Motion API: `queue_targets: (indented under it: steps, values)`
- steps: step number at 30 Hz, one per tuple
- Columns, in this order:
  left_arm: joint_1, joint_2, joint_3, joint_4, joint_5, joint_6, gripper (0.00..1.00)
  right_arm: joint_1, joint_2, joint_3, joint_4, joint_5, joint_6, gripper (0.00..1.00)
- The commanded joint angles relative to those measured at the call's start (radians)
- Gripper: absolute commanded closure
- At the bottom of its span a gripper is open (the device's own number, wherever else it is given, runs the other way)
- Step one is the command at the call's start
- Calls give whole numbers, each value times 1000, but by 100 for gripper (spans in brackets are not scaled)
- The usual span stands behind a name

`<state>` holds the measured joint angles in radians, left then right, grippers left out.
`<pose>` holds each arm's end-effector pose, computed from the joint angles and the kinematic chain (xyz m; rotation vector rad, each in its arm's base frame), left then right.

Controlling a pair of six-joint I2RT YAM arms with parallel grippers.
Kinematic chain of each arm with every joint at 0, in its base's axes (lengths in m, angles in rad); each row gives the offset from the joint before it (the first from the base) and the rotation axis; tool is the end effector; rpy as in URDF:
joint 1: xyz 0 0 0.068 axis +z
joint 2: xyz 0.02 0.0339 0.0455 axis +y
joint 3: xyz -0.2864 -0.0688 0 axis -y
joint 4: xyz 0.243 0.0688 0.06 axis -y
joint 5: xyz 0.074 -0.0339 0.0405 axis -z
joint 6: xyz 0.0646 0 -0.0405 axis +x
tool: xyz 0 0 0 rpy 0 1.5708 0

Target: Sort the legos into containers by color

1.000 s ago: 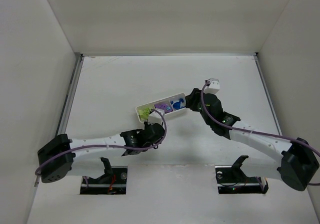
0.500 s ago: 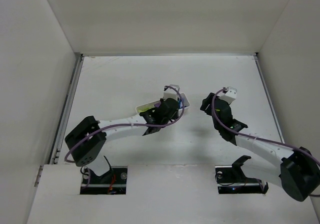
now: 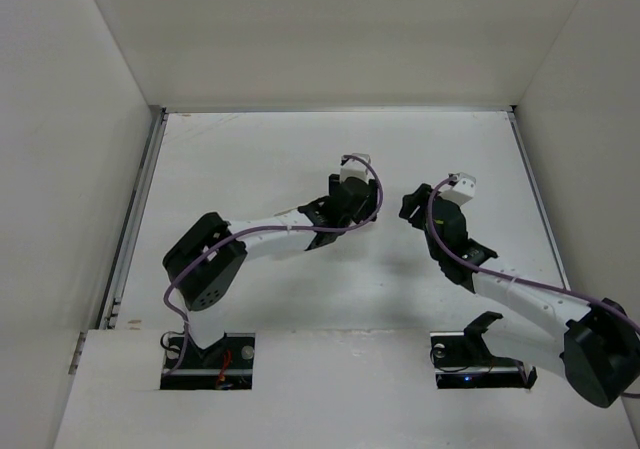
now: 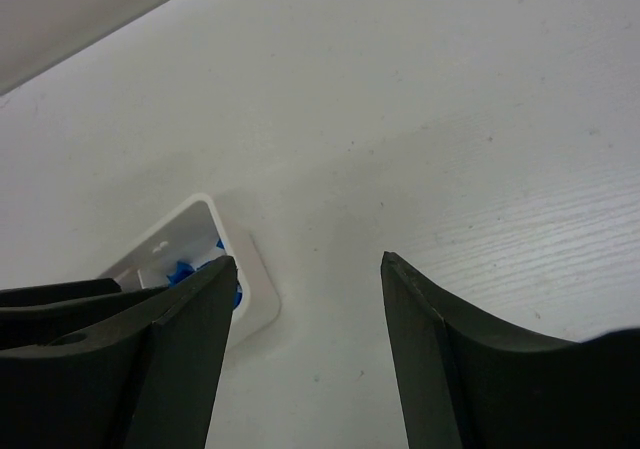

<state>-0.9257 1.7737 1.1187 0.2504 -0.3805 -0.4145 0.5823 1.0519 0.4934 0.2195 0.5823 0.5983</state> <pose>0.2778 -0.3293 0.2408 0.2551 1.9630 -0.5081 0.2171 0.1004 0.2418 0.4005 1.8169 0.2639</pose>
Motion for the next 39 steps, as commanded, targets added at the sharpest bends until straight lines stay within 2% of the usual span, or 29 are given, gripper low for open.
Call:
queue_targets:
  steps: [1,2,3,4,10,14,18,20,24,26,31,32,39]
  values:
    - [5,-98,12,26,-21,16,39,-2,-27,-7,70,-6,6,35]
    - [5,-120,-2,26,-26,16,35,-2,-27,-9,72,-6,6,35]
    - [5,-143,-17,26,-32,16,27,-2,-27,-9,73,-6,6,36]
    - [5,-167,-34,26,-37,16,0,-2,-27,-9,73,-6,6,37]
    - [21,-356,-178,-14,-90,-10,0,-2,-39,-13,75,1,3,45]
    - [61,-523,-299,-69,-129,-55,0,-2,-46,-18,75,5,3,55]
    - [136,-727,-413,-202,-147,-139,0,-3,-27,-13,73,11,0,73]
    - [176,-827,-459,-273,-147,-177,0,-3,-26,-12,70,13,-2,79]
    - [297,-1064,-552,-462,-161,-250,0,-2,-42,-16,69,31,1,83]
    - [374,-1163,-589,-561,-191,-280,0,-3,-50,-26,76,39,6,80]
    - [598,-1258,-617,-773,-206,-359,0,-8,-15,-52,141,82,1,46]
    - [622,-1258,-617,-790,-193,-366,0,-8,0,-55,156,89,-2,42]
    - [626,-1203,-589,-806,-167,-394,0,-9,91,-59,193,137,-8,30]
